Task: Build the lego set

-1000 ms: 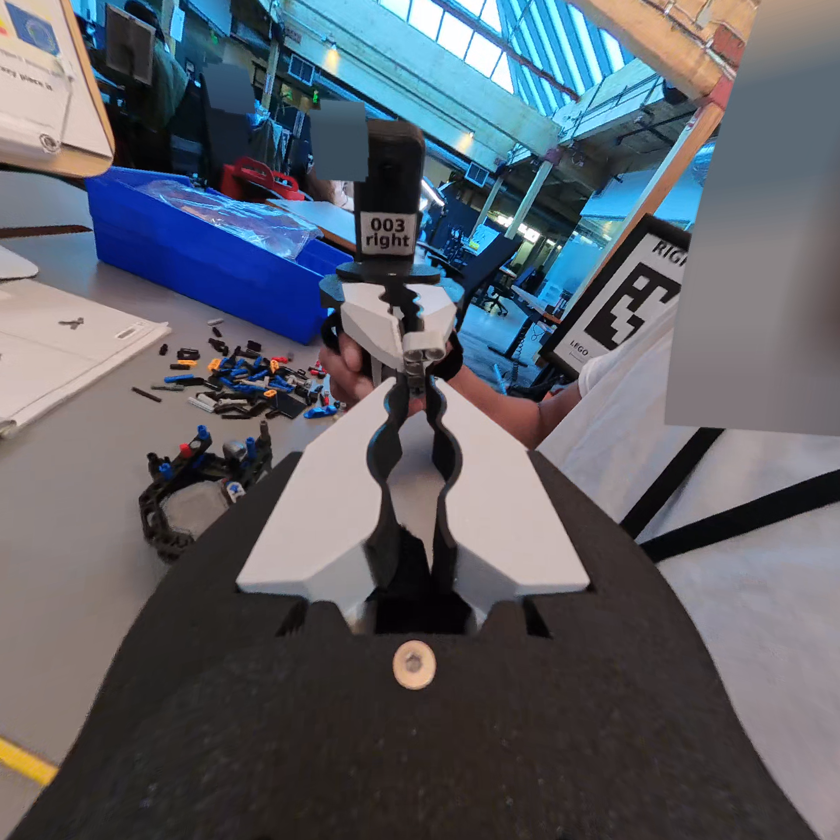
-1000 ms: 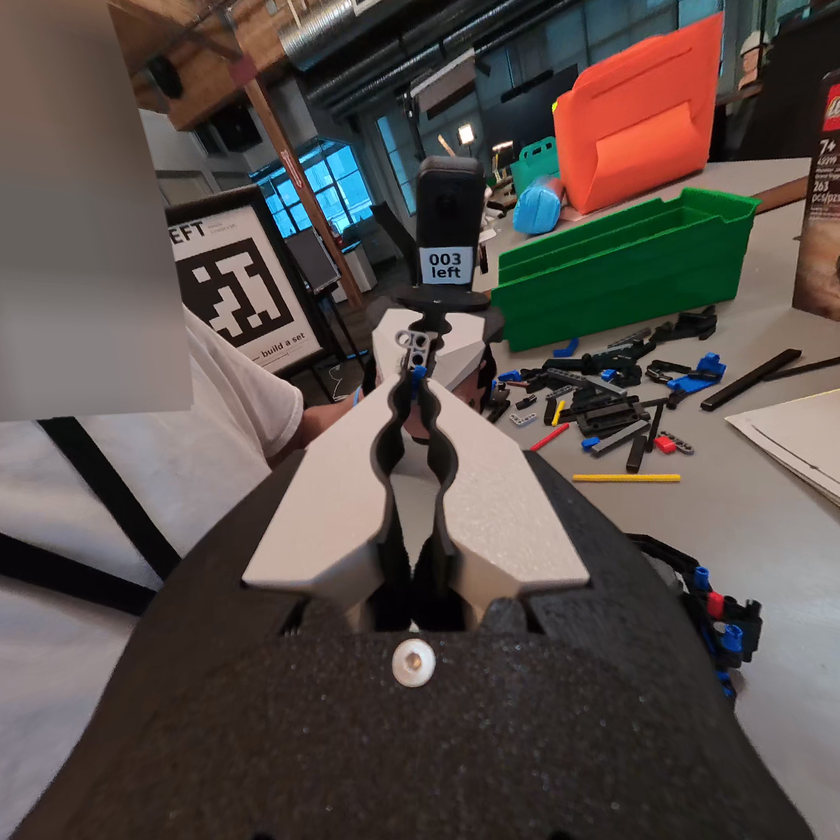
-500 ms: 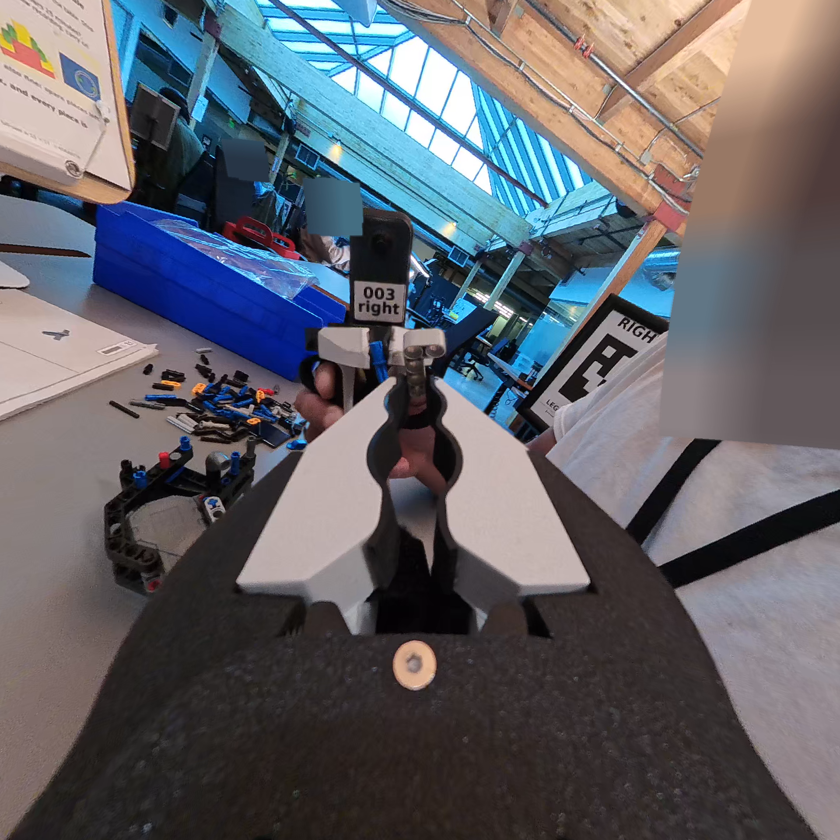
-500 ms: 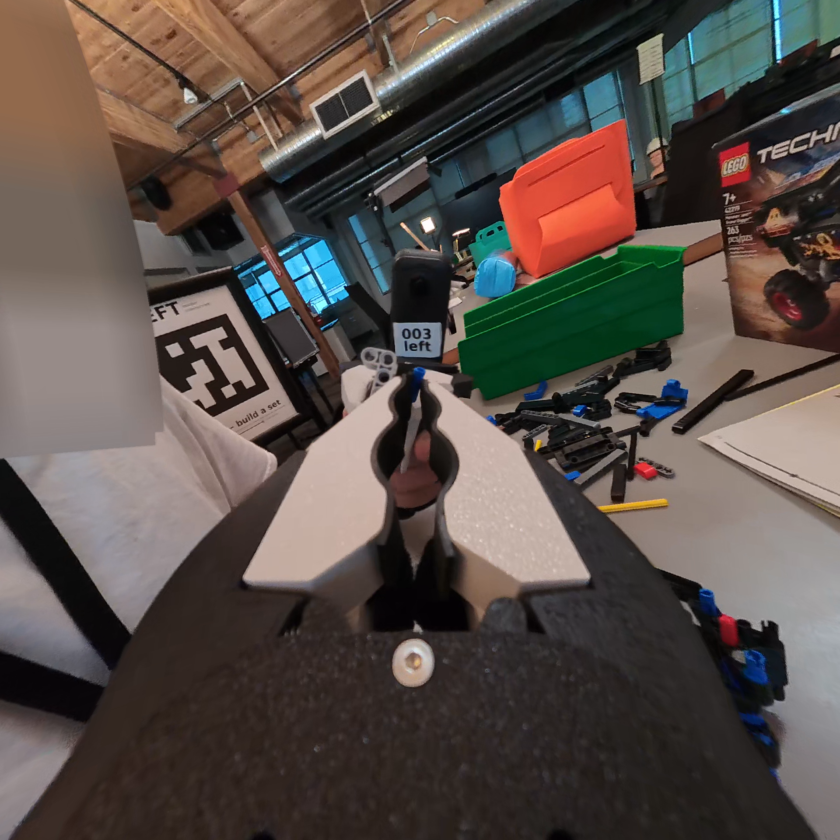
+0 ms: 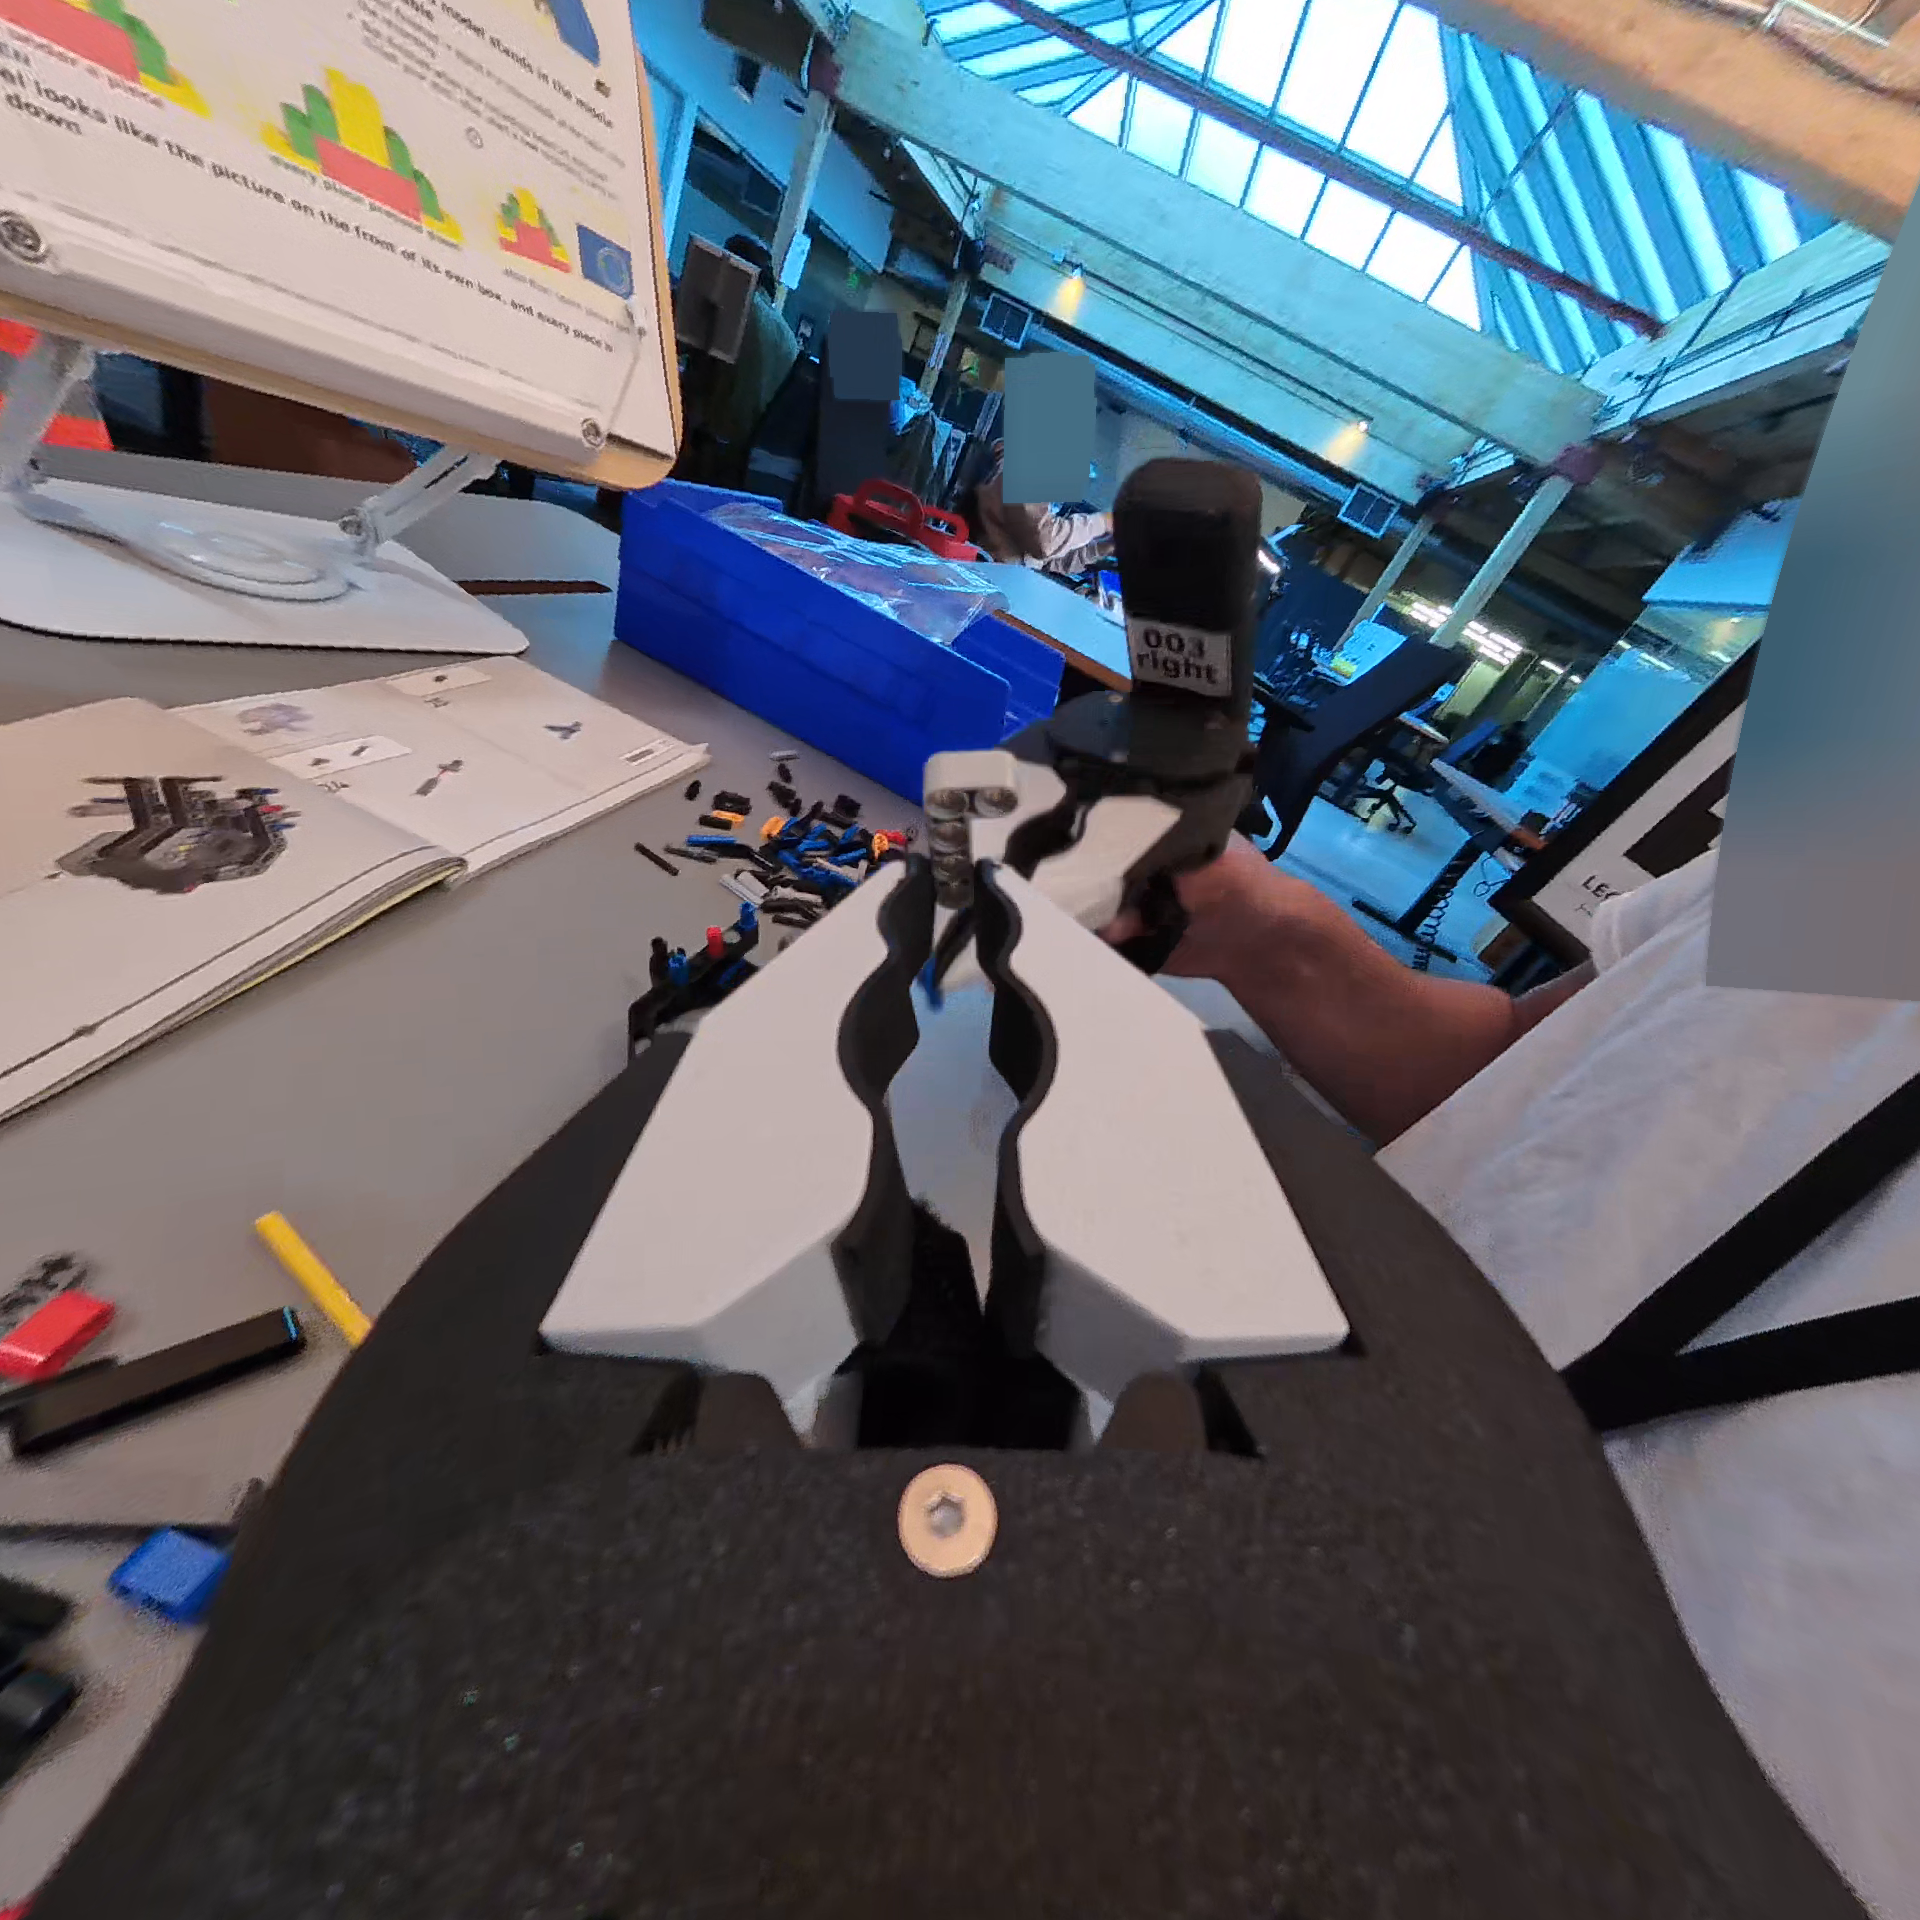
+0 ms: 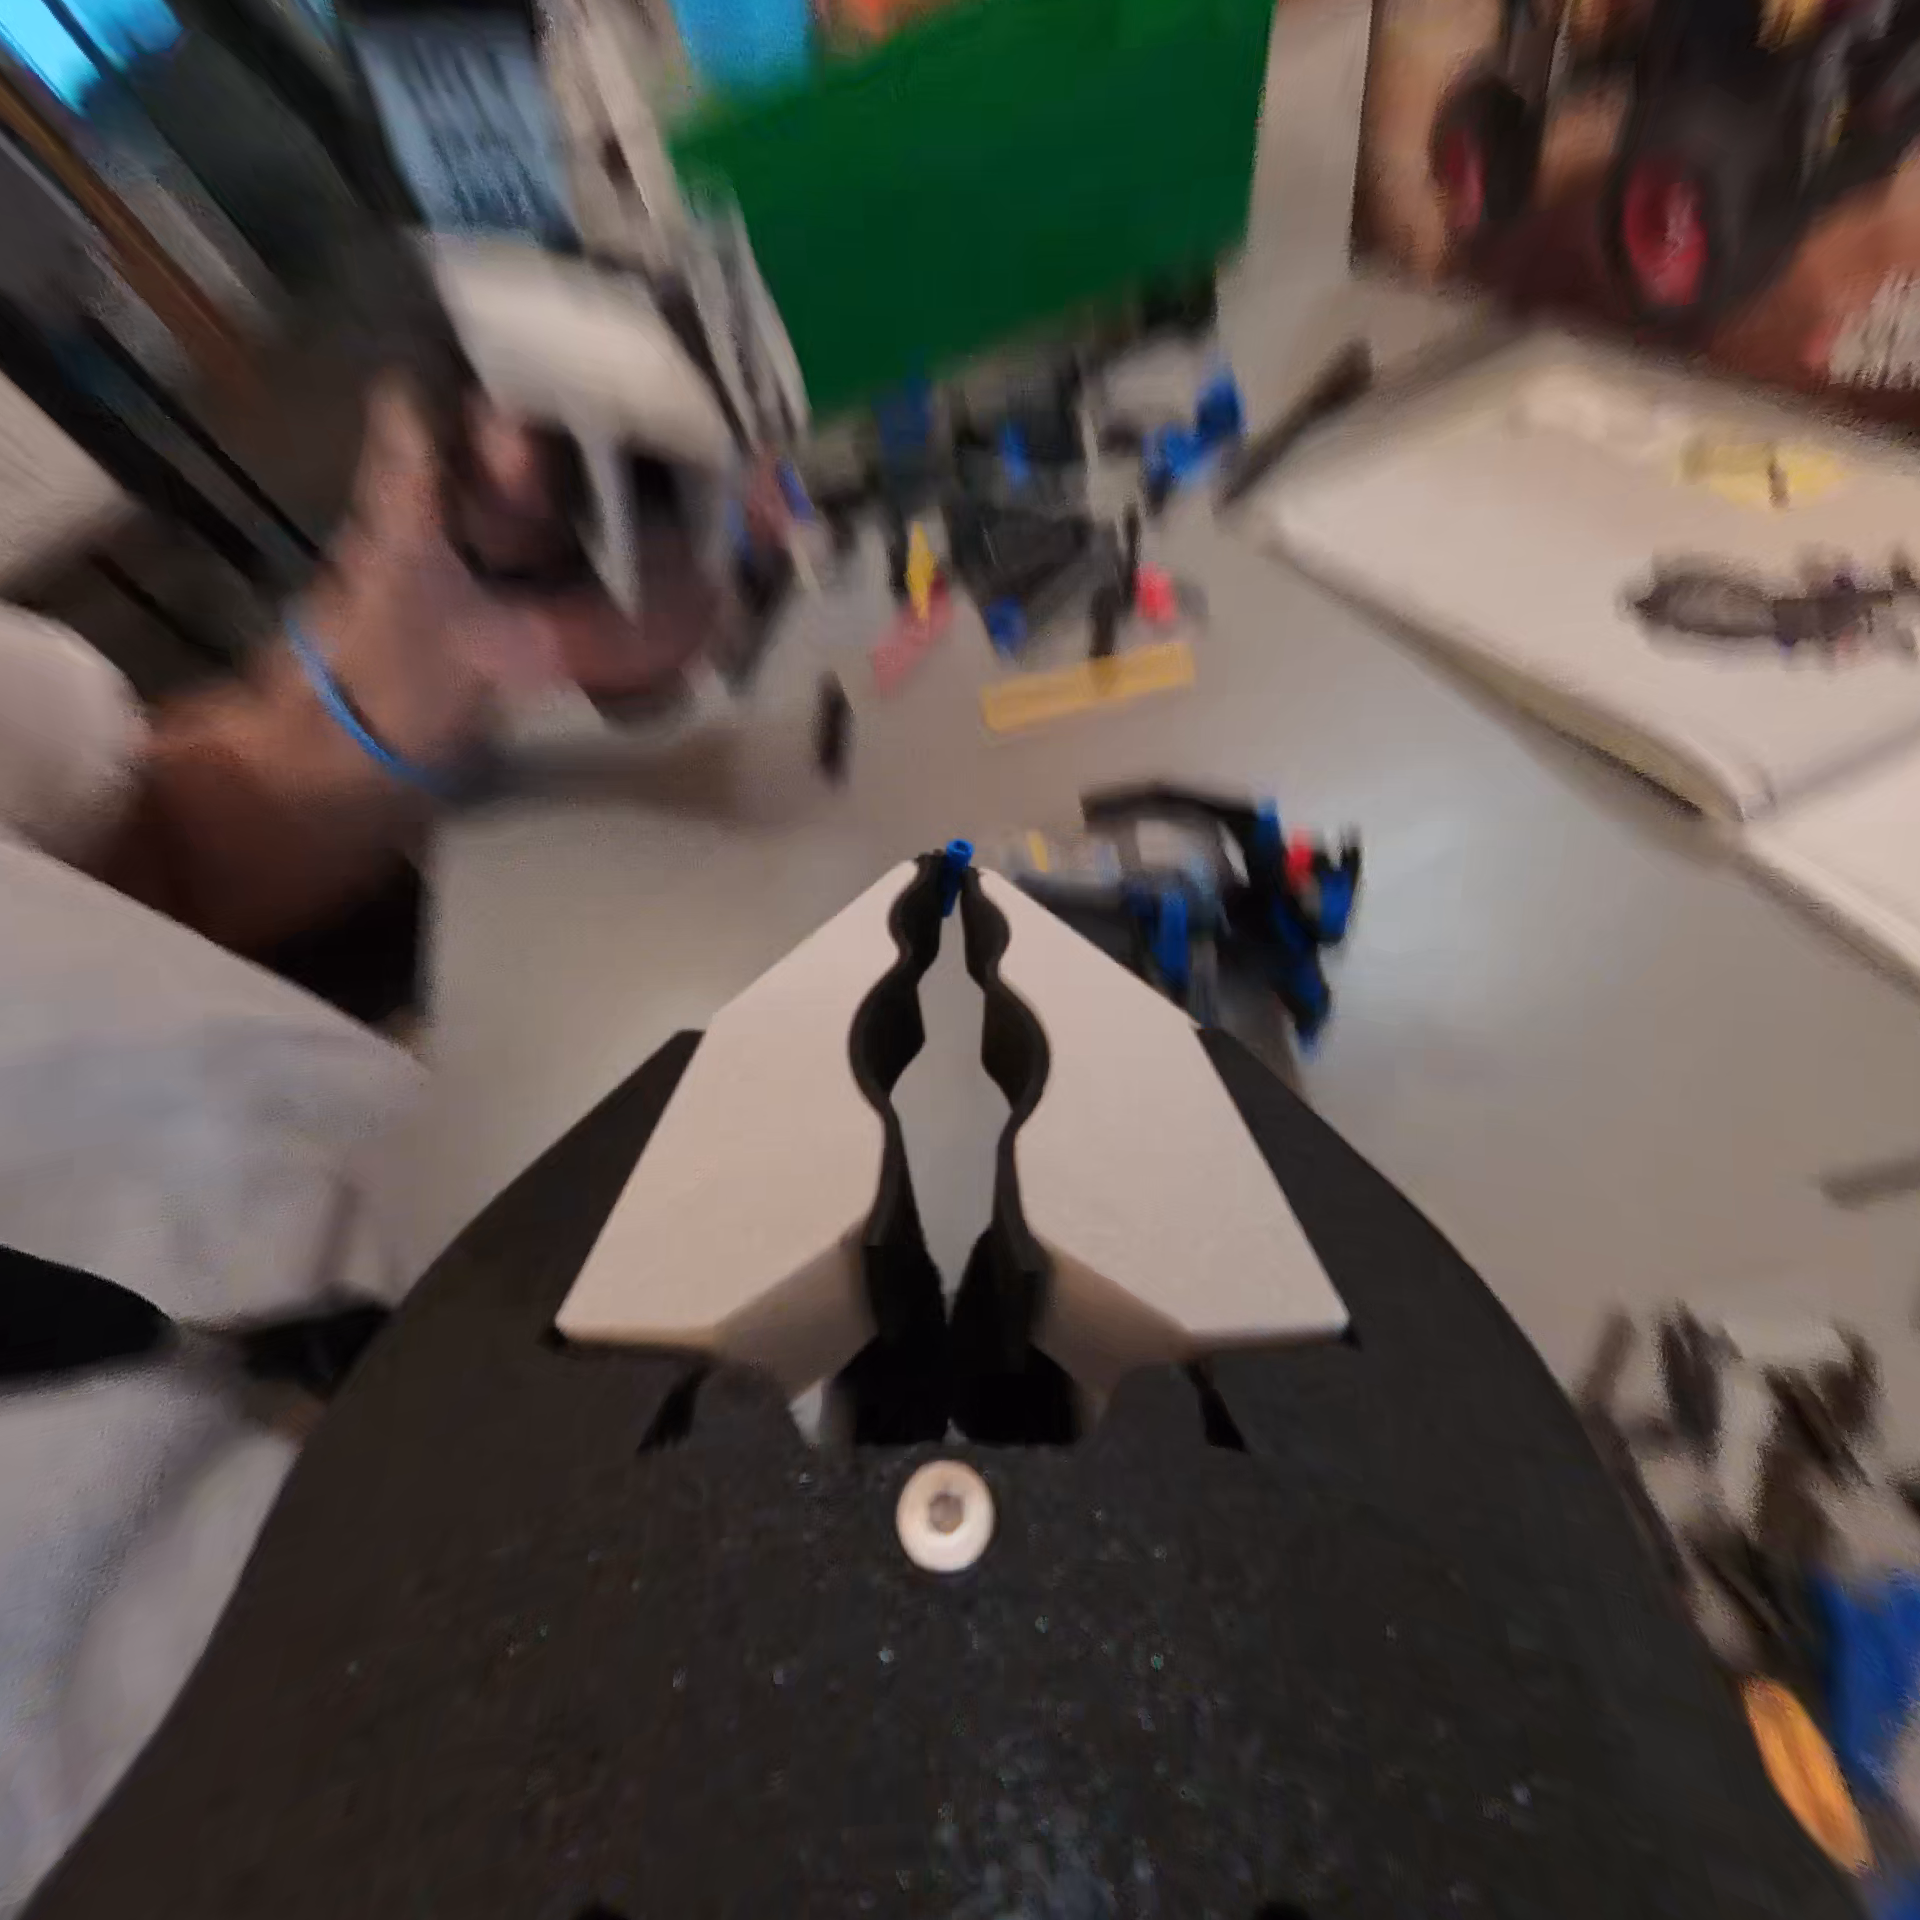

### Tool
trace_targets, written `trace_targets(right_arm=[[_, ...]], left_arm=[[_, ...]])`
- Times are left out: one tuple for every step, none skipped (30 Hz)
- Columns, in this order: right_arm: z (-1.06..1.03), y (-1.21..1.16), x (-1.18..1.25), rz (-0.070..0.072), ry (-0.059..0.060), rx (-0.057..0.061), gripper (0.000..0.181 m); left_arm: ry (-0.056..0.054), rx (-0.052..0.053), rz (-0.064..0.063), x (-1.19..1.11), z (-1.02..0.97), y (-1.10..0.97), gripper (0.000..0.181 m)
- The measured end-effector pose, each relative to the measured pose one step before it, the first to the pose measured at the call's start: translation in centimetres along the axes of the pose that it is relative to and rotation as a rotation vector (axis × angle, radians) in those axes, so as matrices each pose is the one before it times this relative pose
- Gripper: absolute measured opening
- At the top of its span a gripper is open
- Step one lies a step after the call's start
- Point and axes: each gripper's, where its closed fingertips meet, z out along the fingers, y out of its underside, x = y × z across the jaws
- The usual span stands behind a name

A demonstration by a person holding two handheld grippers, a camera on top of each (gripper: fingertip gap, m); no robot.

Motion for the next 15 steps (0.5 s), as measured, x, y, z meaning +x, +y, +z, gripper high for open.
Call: trace_targets(right_arm=[[-0.031,2.660,0.887,-0.0565,0.0748,-0.1464,0.003],[0.204,2.013,0.659,-0.0685,0.0664,-0.0989,0.003],[0.369,1.581,0.069,-0.0609,0.0281,-0.0734,0.003],[0.397,1.207,-0.150,-0.0332,0.0101,-0.0577,0.003],[0.212,0.529,-0.202,-0.0137,0.0004,-0.0228,0.003],[-0.106,-0.037,-0.338,0.0027,-0.0167,0.0057,0.003],[-0.164,0.150,-0.301,0.0122,-0.0264,-0.0156,0.003],[-0.153,0.274,-0.183,0.0056,-0.0207,-0.0246,0.003],[-0.166,0.320,-0.314,-0.0130,-0.0242,-0.0226,0.003],[-0.191,0.373,-0.426,-0.0191,-0.0289,-0.0257,0.003],[-0.221,0.407,-0.763,-0.0249,-0.0480,-0.0316,0.003],[-0.229,0.436,-0.450,-0.0280,-0.0271,-0.0374,0.003],[-0.208,0.385,-0.007,-0.0285,-0.0012,-0.0364,0.005],[-0.129,0.368,-0.098,-0.0258,-0.0100,-0.0383,0.007],[-0.116,0.118,-0.035,-0.0156,-0.0097,-0.0262,0.009]], left_arm=[[0.0056,0.0034,-0.0099,0.055,-0.165,0.158,0.005],[0.0065,0.0047,-0.0145,0.030,-0.128,0.163,0.005],[0.0005,0.0031,-0.0172,-0.074,-0.059,0.112,0.005],[-0.0001,0.0009,-0.0125,-0.071,0.021,0.043,0.005],[0.0022,-0.0052,-0.0065,-0.011,0.083,0.065,0.005],[0.0041,-0.0054,0.0003,0.087,0.092,0.051,0.005],[0.0018,-0.0006,0.0075,0.124,0.068,0.011,0.005],[-0.0016,0.0001,0.0100,0.096,0.035,0.029,0.005],[-0.0023,-0.0027,0.0062,0.034,0.014,0.082,0.005],[-0.0014,-0.0057,0.0000,-0.022,0.018,0.135,0.005],[-0.0010,-0.0043,-0.0035,-0.031,0.016,0.085,0.005],[-0.0003,0.0033,-0.0020,-0.005,-0.007,-0.042,0.005],[0.0034,0.0039,-0.0001,0.071,-0.007,-0.077,0.005],[0.0047,-0.0027,0.0009,0.100,0.034,0.026,0.005],[0.0005,-0.0053,0.0018,0.031,0.045,0.093,0.005]])
